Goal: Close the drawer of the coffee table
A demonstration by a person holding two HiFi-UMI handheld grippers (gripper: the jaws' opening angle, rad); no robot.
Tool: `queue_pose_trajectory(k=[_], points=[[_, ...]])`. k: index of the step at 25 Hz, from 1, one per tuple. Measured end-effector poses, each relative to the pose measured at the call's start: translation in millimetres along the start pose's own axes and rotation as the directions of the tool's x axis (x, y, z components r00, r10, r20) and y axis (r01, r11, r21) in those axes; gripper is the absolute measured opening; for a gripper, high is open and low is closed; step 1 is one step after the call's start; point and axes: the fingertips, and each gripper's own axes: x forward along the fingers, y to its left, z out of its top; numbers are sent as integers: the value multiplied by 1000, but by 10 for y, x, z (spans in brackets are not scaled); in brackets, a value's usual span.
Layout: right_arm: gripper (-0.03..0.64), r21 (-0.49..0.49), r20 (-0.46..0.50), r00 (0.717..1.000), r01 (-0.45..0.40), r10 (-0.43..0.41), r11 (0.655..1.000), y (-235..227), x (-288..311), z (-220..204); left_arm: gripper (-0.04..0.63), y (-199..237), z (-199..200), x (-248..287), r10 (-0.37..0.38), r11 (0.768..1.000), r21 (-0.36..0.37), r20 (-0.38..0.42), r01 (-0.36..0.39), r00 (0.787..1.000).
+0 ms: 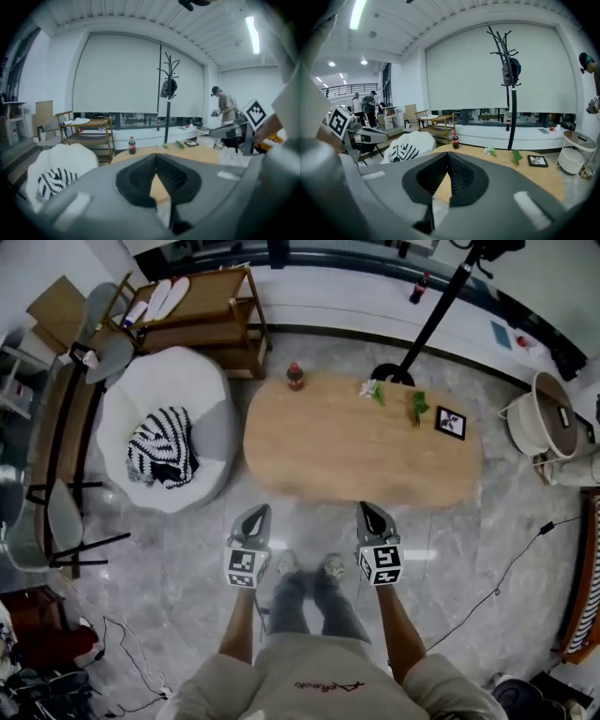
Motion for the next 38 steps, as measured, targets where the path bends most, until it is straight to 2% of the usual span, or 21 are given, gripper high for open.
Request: queue_pose_trajectory(k=[6, 12, 17, 28, 33, 38], points=[[5, -30, 60, 997, -52, 54, 998, 225, -314, 781, 2, -368, 818, -144, -34, 999, -32, 79, 37, 996], [5, -69, 102, 991, -82, 89, 994, 396, -701, 1261, 2, -590, 1453, -277, -73, 997, 13, 124, 72, 990], [5, -94, 130, 989, -66, 78, 993, 389, -951, 1495, 2, -698, 1901, -413, -98, 994, 63, 161, 89, 982], [5, -108, 220, 975, 16, 9, 994, 292, -1219, 2015, 2, -688, 2360, -596, -117, 986, 137, 205, 90, 972], [5, -110, 236, 972, 29, -2, 994, 272, -1235, 2068, 2, -669, 2349, -598, -108, 988, 132, 207, 81, 972], [5, -118, 234, 972, 22, 6, 993, 336, -1230, 2065, 2, -660, 2402, -670, -106, 992, 96, 227, 86, 968]])
